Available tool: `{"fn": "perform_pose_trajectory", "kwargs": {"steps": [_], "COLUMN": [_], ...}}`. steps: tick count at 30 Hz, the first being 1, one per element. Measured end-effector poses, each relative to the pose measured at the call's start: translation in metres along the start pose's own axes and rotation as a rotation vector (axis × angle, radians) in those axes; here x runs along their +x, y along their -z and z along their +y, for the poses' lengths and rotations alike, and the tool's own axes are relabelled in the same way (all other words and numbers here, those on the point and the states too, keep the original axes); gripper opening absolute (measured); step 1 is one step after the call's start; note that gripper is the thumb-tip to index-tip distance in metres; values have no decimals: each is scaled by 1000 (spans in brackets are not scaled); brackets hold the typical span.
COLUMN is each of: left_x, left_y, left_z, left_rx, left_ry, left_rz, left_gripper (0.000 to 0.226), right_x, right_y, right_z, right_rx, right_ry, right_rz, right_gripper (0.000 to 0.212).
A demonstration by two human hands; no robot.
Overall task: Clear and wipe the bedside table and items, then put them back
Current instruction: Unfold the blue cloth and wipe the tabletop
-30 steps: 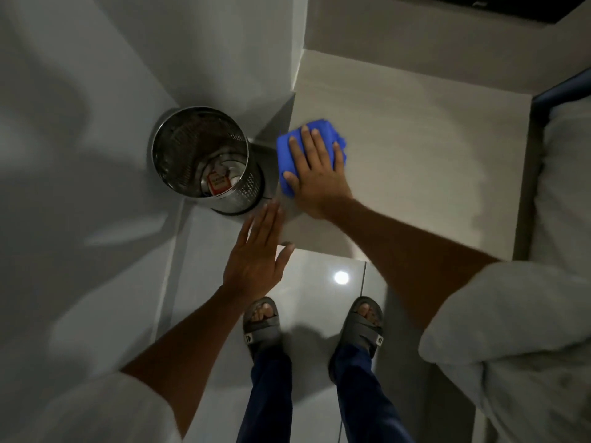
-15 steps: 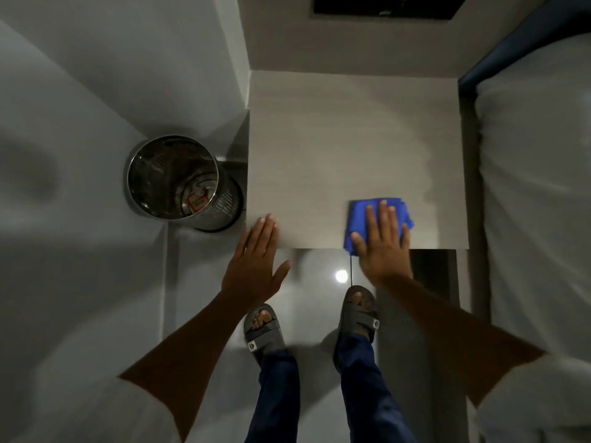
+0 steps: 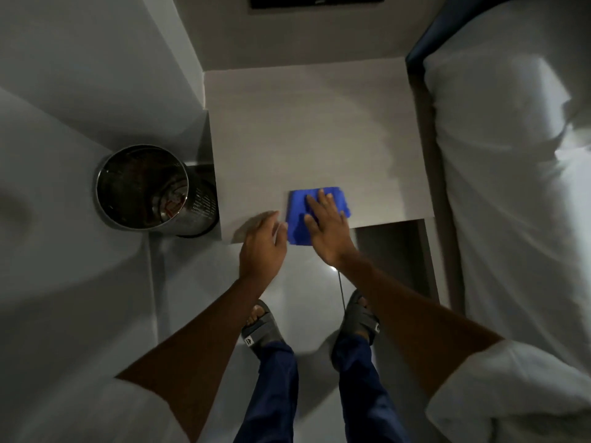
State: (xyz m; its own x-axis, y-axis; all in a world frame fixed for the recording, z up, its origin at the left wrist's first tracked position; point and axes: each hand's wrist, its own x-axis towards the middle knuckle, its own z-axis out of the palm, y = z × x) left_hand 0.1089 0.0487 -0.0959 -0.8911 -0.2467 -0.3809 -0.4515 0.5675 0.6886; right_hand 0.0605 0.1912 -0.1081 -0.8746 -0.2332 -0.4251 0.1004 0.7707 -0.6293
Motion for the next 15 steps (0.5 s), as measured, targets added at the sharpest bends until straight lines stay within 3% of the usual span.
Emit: {"fn": "perform_pose_trajectory", "kwargs": {"steps": [2, 5, 7, 10, 13, 15], "left_x": [3, 9, 9, 0, -13, -24], "left_y": [-4, -10, -15, -17, -10, -2], "left_z": [11, 25, 28, 39, 61, 78], "left_rx": [-151, -316, -383, -369, -389, -469], "left_ry": [143, 340, 432, 399, 334, 342], "left_rz": [-10, -4, -88, -185, -221, -230], "left_gripper": [39, 49, 35, 19, 19, 25], "right_x": [-7, -15, -20, -34, -60, -77], "right_y": [0, 12, 18, 27, 42, 64], "right_z": [-9, -10, -5, 4, 13, 18], "right_rx": [231, 436, 656, 890, 840, 789], "right_ry": [10, -129, -228, -338, -348, -389], "right_rz": [56, 213, 274, 244, 166, 125], "right_gripper": [51, 59, 55, 47, 47, 69]}}
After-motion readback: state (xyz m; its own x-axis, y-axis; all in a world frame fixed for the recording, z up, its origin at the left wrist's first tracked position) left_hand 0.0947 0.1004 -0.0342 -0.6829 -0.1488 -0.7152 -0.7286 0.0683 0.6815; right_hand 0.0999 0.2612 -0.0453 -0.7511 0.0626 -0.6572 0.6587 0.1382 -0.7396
